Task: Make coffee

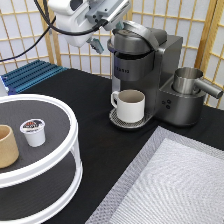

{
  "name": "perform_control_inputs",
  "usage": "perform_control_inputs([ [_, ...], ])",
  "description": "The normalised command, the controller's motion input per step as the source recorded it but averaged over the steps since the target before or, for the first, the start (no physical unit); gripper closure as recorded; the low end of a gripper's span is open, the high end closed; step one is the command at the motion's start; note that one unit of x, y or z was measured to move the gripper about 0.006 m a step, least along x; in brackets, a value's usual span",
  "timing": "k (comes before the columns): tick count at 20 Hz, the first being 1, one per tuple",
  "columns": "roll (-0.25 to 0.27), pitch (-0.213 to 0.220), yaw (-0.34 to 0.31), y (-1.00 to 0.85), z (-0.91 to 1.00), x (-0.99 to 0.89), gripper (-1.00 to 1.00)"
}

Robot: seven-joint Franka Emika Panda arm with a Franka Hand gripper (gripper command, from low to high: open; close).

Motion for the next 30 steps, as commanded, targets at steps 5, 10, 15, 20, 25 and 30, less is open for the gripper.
perform_control_inputs([
  [5, 0.011, 0.173, 0.000, 0.38, 0.44, 0.35, -1.00],
  [10, -0.112, 0.201, 0.000, 0.59, 0.72, 0.44, -1.00],
  [15, -0.185, 0.206, 0.000, 0.69, 0.82, 0.52, -1.00],
  [20, -0.226, 0.167, 0.000, 0.65, 0.74, 0.51, -1.00],
  [25, -0.210, 0.143, 0.000, 0.50, 0.54, 0.51, -1.00],
  [30, -0.152, 0.147, 0.002, 0.34, 0.37, 0.53, -1.00],
])
